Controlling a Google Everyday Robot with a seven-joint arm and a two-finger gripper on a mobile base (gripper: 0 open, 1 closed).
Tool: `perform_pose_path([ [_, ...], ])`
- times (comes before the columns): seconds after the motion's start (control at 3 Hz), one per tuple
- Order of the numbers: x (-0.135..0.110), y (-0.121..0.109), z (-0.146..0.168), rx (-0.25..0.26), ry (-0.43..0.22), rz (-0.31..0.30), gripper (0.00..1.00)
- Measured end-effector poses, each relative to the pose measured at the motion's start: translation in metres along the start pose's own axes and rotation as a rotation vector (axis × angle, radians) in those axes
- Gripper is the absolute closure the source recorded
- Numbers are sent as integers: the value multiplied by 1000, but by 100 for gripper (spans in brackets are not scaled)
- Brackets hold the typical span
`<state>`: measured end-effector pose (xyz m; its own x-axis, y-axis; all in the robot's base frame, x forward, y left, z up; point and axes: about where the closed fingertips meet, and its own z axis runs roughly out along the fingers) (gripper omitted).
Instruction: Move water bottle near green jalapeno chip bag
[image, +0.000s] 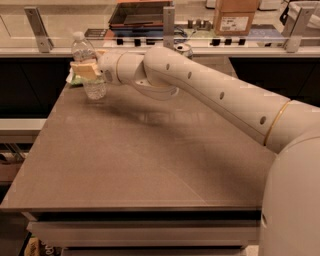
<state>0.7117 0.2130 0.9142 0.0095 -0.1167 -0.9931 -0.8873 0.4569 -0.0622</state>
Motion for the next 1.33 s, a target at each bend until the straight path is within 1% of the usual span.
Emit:
perform_pose_path([
  [0.33, 0, 0, 0, 0, 0, 0, 36],
  [0.67, 0, 0, 0, 0, 0, 0, 12],
  [1.0, 0, 2, 1, -3, -1, 0, 0],
  [1.33, 0, 2, 1, -3, -1, 0, 0],
])
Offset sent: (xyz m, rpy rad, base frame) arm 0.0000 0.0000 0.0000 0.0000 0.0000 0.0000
